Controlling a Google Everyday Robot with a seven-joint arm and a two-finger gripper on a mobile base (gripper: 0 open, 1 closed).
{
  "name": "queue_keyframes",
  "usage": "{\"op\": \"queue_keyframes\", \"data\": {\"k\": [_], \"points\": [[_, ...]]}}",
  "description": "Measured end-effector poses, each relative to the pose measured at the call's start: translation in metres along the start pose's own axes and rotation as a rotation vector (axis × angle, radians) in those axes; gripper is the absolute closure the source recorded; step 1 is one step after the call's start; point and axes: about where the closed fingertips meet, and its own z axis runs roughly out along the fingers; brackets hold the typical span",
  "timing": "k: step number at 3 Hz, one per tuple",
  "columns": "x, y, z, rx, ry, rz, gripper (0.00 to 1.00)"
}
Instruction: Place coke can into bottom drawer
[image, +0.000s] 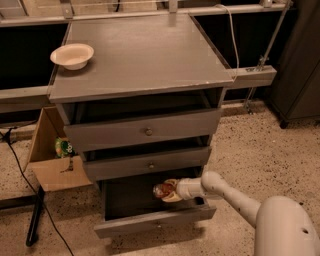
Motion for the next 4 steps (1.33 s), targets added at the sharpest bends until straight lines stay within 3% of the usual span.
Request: {"op": "queue_keyframes", "data": {"k": [2, 4], "points": [[0.033, 0.005, 0.046, -0.056, 0.01, -0.009, 1.0], [0.064, 0.003, 0.091, -0.098, 0.039, 0.033, 1.0]]}}
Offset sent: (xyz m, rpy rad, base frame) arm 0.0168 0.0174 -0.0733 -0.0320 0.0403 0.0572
